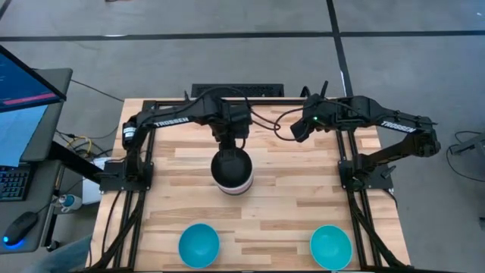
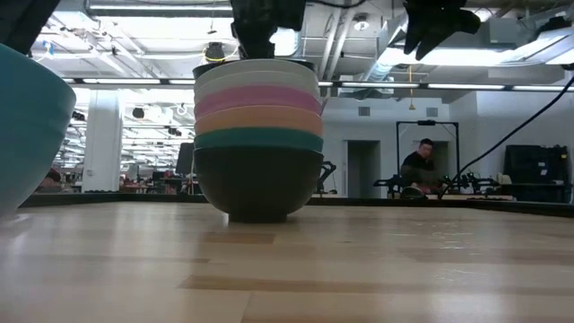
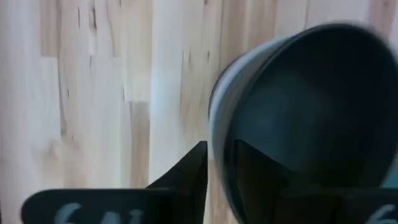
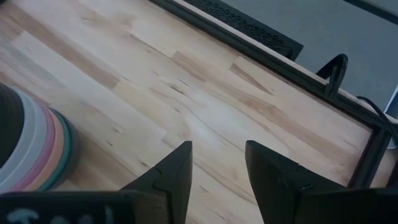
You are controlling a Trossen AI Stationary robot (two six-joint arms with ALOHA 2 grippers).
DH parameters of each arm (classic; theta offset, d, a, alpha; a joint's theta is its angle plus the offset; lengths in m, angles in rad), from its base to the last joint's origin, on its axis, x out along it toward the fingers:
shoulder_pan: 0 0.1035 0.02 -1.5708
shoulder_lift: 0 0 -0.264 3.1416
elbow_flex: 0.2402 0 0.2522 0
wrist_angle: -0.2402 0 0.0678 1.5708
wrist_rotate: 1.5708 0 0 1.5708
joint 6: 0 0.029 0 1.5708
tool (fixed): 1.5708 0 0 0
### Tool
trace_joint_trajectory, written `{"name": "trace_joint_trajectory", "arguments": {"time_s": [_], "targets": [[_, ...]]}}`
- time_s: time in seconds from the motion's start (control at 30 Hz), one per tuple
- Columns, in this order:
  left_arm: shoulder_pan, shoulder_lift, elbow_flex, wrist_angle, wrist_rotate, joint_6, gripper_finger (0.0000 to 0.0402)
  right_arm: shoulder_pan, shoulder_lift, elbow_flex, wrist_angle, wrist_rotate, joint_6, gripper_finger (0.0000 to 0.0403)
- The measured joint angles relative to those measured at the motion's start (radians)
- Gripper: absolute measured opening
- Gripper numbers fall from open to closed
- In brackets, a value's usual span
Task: Nest bowls inside each other
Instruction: Stack the black bowl on top of the white bowl
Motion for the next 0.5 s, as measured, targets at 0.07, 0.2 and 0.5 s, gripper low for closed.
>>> {"name": "trace_joint_trajectory", "arguments": {"time_s": [0.07, 0.2, 0.5], "targets": [[0.004, 0.001, -0.011, -0.009, -0.002, 0.0, 0.006, 0.0, 0.0, 0.0, -0.003, 0.0, 0.001, 0.0171], [0.007, 0.001, -0.01, 0.027, -0.006, 0.011, 0.0053, 0.0, 0.0, 0.0, -0.007, 0.0, 0.002, 0.0169], [0.029, 0.008, -0.01, 0.072, 0.045, 0.029, 0.0034, -0.001, 0.0, 0.0, -0.009, 0.0, 0.003, 0.0171]]}}
